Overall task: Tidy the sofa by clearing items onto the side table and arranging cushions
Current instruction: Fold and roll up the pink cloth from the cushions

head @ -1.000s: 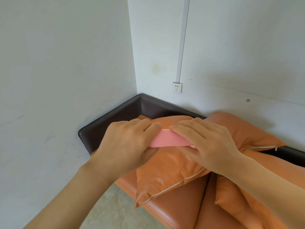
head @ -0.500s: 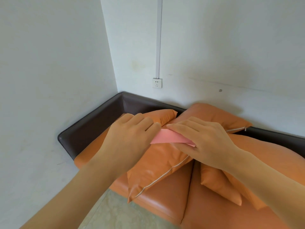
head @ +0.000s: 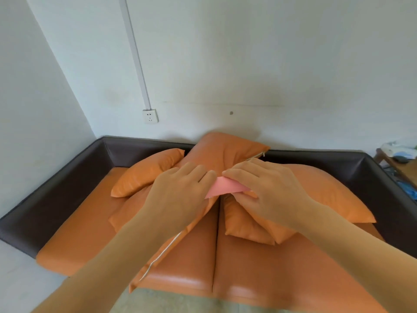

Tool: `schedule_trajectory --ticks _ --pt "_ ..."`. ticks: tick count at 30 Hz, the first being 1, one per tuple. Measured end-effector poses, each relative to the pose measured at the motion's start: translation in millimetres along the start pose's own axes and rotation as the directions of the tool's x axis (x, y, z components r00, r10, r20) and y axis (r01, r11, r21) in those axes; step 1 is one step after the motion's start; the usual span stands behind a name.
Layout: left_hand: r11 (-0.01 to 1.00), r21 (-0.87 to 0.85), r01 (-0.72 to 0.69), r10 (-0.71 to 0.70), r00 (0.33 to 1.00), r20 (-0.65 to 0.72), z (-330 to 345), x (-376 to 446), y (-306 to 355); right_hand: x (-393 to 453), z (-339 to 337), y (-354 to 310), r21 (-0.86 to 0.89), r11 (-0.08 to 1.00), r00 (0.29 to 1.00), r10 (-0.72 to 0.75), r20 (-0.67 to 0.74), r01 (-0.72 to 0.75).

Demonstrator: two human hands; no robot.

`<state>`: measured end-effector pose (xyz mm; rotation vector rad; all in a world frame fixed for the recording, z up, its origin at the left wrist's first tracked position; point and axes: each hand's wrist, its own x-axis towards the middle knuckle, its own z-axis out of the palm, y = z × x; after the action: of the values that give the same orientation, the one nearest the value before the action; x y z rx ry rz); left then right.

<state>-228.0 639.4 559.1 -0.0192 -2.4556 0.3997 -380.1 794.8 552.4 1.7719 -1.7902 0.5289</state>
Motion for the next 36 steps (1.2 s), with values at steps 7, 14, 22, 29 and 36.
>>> schedule_trajectory --ticks 7,14,22,29,36 --pt "0.995 -0.079 -0.055 0.051 0.997 -0.05 40.2 78.4 102.9 -92.1 -52.6 74.3 -0.063 0.991 0.993 0.116 -0.008 -0.116" --pt "0.982 -0.176 -0.068 0.065 0.998 -0.022 77.2 159.9 215.4 -185.2 -107.7 151.7 -0.124 0.964 0.965 0.247 0.082 -0.236" --pt "0.937 -0.29 -0.197 0.199 0.98 -0.022 123.7 240.1 298.6 -263.9 -146.6 223.8 -0.181 0.908 0.909 0.401 0.111 -0.378" --pt "0.886 -0.341 -0.313 0.322 0.946 -0.031 194.9 314.2 353.7 -318.9 -152.5 298.7 -0.232 0.857 0.858 0.496 0.134 -0.46" --pt "0.848 -0.387 -0.361 0.374 0.926 -0.043 269.2 403.5 402.3 -358.0 -151.0 405.3 -0.283 0.813 0.81 0.563 0.163 -0.509"
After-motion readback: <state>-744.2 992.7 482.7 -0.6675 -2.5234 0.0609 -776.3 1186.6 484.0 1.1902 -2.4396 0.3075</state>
